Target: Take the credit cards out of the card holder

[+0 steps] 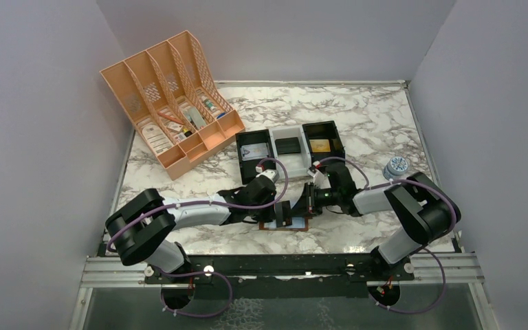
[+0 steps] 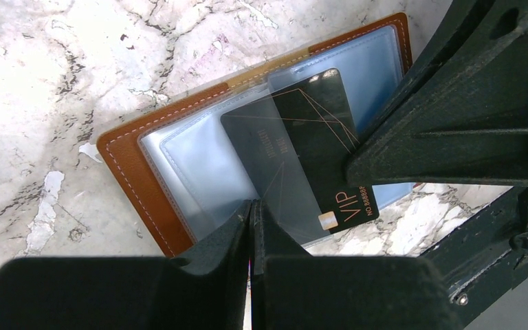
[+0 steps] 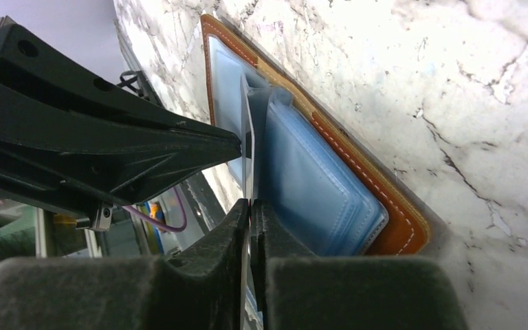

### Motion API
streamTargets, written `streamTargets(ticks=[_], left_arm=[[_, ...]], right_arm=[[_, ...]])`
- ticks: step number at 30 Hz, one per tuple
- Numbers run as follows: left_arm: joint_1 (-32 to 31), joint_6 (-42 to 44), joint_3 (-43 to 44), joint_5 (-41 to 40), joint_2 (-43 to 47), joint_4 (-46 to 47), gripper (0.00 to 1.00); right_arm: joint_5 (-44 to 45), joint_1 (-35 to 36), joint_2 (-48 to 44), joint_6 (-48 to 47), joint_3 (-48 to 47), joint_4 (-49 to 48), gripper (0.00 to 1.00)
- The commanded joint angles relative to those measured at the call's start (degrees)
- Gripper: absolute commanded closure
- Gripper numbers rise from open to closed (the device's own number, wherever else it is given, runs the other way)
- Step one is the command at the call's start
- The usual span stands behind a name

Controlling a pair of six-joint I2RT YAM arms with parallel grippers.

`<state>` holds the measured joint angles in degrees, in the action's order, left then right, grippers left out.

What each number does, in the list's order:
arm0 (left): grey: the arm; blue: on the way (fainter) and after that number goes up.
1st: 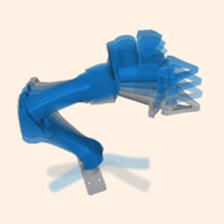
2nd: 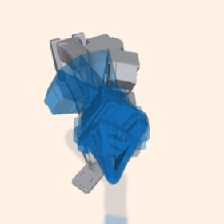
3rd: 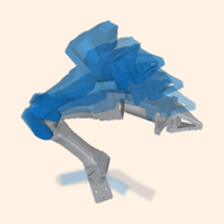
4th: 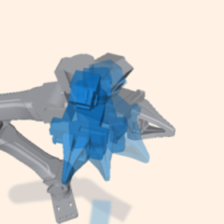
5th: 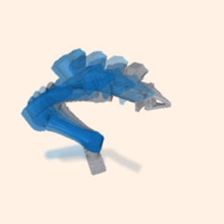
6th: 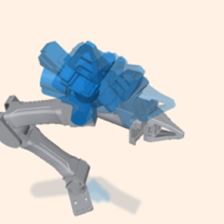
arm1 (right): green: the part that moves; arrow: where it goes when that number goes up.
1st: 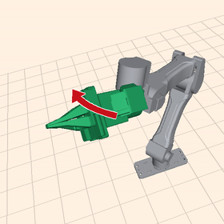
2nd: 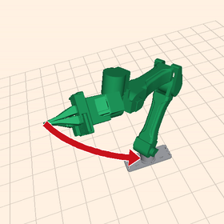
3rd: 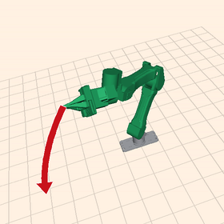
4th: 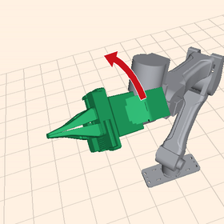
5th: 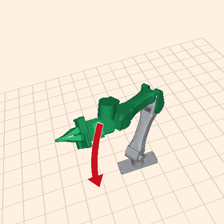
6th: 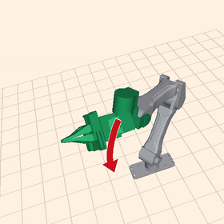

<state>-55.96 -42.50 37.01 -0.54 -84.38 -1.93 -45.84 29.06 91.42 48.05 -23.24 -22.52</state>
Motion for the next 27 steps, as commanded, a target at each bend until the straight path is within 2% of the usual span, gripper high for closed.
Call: streamTargets(ticks=[1,6,9,11,15,18,23,27], left_arm=[[-0.2,0.6,-0.5,-2.3,0.9,-2.8,0.94],[-0.2,0.5,-0.6,-2.5,1.0,-3.0,0.94],[-0.2,0.6,-0.6,-2.5,0.8,-3.0,0.94],[-0.2,0.7,-0.5,-2.4,0.7,-3.0,0.94],[-0.3,1.0,-0.1,-2.1,0.3,-3.0,0.94],[-0.3,1.1,0.2,-2.0,-0.1,-3.0,0.94],[-0.2,1.3,0.5,-2.1,-0.4,-2.7,0.94],[-0.3,1.4,0.6,-2.1,-0.5,-2.7,0.94]], right_arm=[[1.4,0.5,-0.4,-0.5,-0.8,0.5,0.96],[8.3,0.4,-4.4,-4.1,-2.2,10.3,0.99],[9.2,0.2,-5.7,-5.3,-2.2,12.3,0.99],[8.2,0.2,-5.8,-5.6,-2.0,11.6,0.96],[4.3,0.2,-4.0,-2.7,-1.2,5.5,0.83],[4.9,0.5,-2.4,-0.1,-1.2,2.5,0.78],[6.4,1.4,-1.0,0.2,-2.1,2.4,0.79],[8.4,1.4,-2.1,1.1,-1.0,2.0,0.87]])
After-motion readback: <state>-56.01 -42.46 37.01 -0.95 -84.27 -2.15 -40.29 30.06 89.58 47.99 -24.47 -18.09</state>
